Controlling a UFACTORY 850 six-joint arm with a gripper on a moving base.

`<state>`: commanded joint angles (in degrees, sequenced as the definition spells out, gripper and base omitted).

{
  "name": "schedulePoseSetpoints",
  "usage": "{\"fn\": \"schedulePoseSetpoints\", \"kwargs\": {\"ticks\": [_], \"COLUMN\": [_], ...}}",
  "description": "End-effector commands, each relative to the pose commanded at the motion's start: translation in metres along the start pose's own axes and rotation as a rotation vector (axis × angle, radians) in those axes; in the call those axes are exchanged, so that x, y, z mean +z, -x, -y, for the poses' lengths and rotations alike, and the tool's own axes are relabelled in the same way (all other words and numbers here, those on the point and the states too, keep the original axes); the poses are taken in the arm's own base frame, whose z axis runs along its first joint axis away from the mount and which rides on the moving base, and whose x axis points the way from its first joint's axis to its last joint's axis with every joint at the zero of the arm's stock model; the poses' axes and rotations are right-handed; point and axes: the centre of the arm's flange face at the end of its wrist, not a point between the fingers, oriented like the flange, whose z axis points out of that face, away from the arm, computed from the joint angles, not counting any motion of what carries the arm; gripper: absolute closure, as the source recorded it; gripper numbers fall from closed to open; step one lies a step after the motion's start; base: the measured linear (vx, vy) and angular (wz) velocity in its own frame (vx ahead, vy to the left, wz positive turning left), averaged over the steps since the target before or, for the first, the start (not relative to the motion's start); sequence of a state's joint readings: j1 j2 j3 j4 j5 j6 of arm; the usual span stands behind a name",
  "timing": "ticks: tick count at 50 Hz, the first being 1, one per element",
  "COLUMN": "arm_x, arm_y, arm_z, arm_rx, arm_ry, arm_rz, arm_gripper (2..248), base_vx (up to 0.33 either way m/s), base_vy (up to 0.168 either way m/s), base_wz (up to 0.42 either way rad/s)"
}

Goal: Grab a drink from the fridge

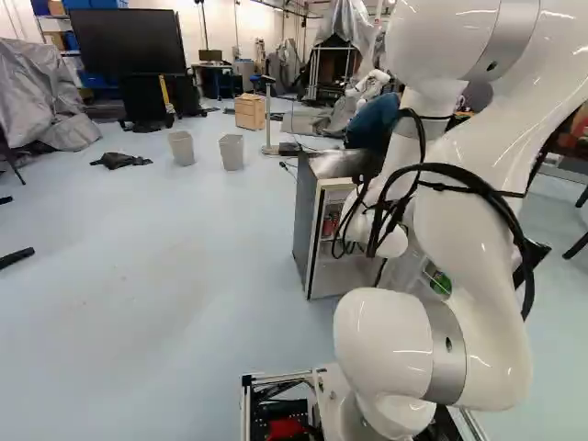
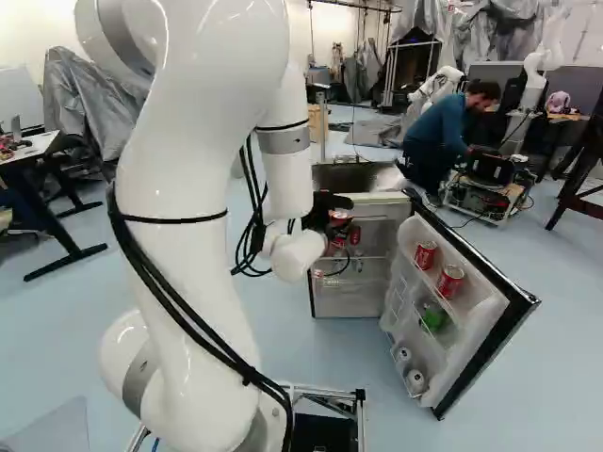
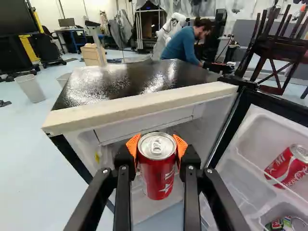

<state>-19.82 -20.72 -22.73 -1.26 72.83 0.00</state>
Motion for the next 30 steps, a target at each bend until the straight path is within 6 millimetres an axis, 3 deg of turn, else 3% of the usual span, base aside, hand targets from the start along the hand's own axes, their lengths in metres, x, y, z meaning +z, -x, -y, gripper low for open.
{"fn": "schedulePoseSetpoints", "kwargs": {"ticks": [30], "arm_x": [-0.015], "arm_y": [-0.026], "arm_z": [0.001], "arm_rx": [-0.002], "arm_ry": [-0.003], "arm_rz": [-0.053], "arm_gripper": [150], "base_vx": [0.000], "base_vy": [0.000], "base_wz": [0.000]}}
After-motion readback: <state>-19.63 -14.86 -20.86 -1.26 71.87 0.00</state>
